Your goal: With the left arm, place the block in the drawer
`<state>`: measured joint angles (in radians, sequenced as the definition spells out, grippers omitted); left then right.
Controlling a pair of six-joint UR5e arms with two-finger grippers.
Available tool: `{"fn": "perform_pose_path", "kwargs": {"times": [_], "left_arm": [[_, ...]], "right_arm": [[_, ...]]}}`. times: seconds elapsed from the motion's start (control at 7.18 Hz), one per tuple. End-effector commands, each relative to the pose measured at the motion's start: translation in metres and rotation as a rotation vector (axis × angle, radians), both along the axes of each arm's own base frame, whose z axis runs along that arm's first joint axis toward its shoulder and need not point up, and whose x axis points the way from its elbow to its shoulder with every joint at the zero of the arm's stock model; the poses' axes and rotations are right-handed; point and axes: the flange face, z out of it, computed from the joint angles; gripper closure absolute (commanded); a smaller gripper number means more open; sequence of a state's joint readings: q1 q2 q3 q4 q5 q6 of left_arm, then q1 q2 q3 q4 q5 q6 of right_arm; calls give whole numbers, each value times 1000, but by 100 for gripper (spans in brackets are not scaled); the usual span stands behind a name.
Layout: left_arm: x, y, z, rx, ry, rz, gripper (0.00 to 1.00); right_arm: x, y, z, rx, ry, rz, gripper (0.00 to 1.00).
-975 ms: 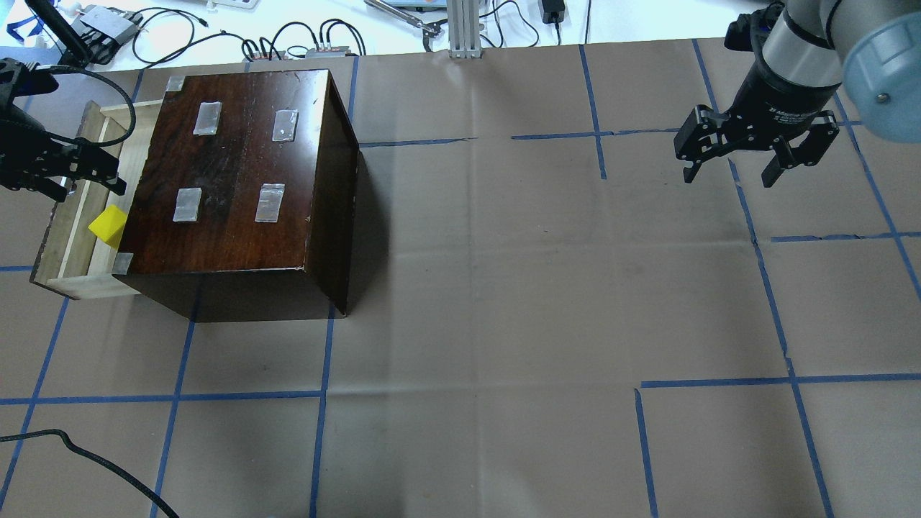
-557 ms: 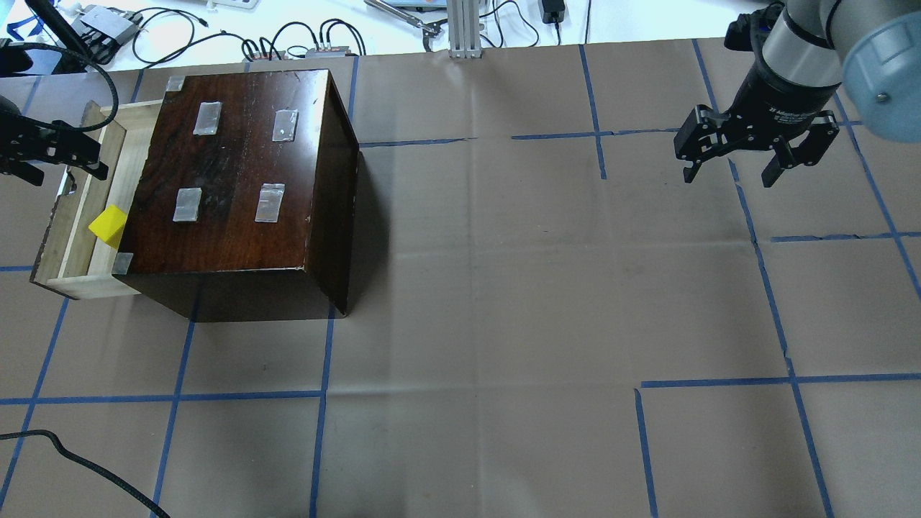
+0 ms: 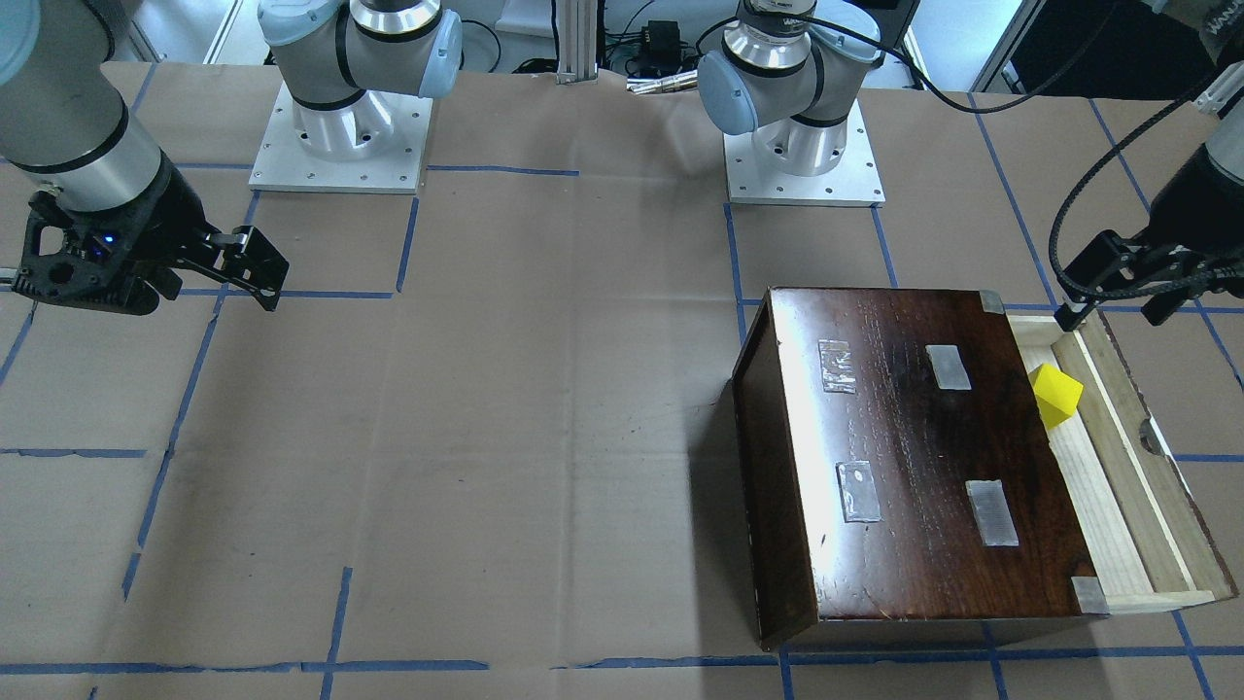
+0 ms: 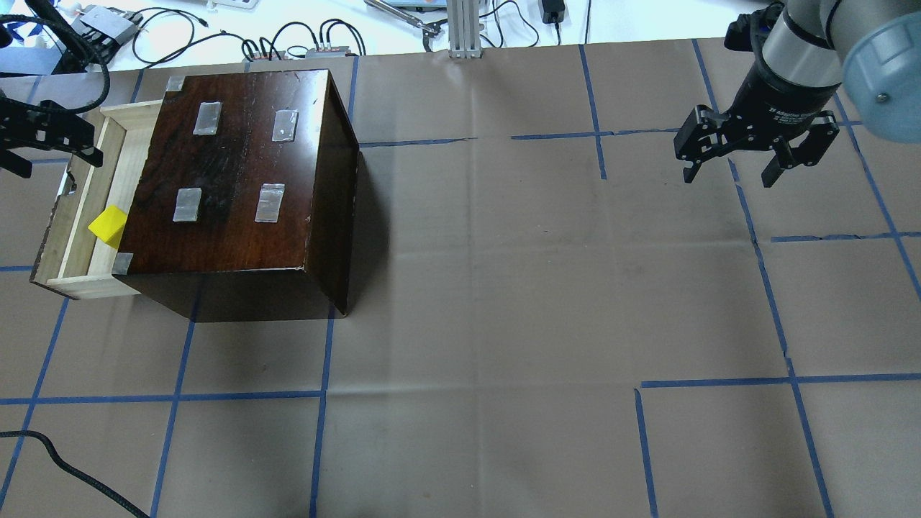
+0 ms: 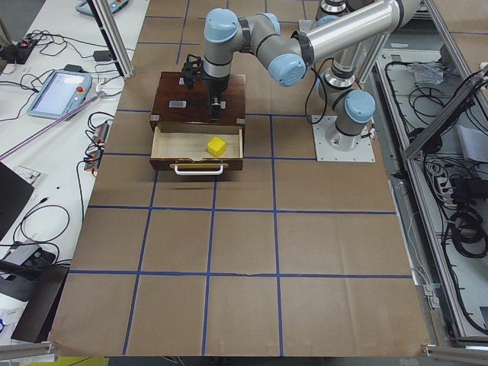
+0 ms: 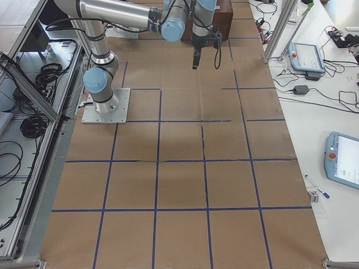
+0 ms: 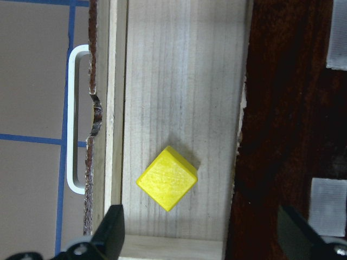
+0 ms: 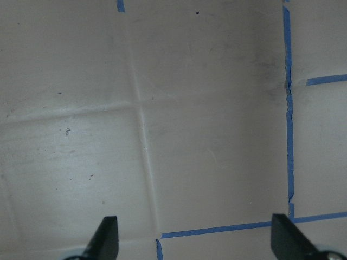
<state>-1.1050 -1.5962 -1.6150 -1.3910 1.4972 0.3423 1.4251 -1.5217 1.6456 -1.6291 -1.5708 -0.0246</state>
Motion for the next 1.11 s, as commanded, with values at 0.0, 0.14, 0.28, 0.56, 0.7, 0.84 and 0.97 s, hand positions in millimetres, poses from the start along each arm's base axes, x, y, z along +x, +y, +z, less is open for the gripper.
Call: {"fn": "perform_pose_path", "kwargs": {"times": [0.0,0.14,0.28,0.56,0.7,0.84,0.97], "left_arm": [[-56,-1,22,32,26,44,1],[-83,-2,29,41,32,61,1],[-112,-2,32,52,41,84,1],[-172,4,31,64,46,69,2],[-195,9,26,76,43,32,2],[-212,15,21,88,10,-5,2],[-227,20,17,98,3,-35,2]], "right_arm": [[0,0,0,0,0,0,0],[0,0,1,-1,0,0,0],[0,0,0,0,0,0,0],[0,0,1,-1,0,0,0],[0,0,1,-1,0,0,0],[0,0,0,0,0,0,0],[0,0,1,-1,0,0,0]]}}
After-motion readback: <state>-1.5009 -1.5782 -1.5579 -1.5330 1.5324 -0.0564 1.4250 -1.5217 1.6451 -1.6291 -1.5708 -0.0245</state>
